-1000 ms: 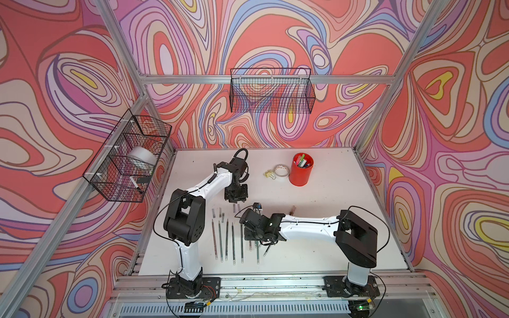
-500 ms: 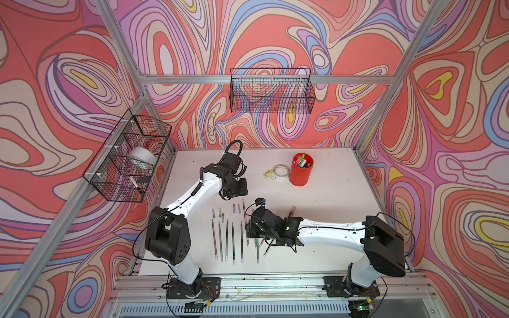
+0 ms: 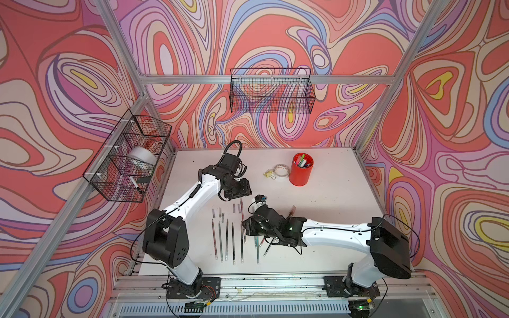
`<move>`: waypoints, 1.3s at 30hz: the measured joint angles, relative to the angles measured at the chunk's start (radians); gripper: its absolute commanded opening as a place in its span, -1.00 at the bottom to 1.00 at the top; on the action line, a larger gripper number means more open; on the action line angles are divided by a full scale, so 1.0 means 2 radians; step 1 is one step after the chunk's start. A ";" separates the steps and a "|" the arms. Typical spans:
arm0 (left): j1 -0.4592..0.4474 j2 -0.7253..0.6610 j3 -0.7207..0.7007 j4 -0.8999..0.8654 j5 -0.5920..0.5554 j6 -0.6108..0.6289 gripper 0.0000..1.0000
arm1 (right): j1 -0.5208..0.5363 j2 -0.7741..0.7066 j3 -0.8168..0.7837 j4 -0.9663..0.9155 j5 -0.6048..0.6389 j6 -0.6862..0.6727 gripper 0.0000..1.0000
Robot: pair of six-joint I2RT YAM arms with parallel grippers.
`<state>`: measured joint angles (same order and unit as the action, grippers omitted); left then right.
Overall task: Remove the protective cover of the pencils
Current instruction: Remove the protective sleeve from the pencil.
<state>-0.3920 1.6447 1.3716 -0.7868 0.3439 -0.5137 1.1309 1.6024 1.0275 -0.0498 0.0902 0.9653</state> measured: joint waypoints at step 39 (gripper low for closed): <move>0.002 0.010 -0.013 0.006 0.009 -0.001 -1.00 | 0.000 0.019 0.027 -0.017 0.012 0.011 -0.42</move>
<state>-0.3882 1.6650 1.3453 -0.7738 0.3622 -0.5163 1.1305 1.6398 1.0809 -0.0841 0.1139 0.9871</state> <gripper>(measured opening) 0.108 0.260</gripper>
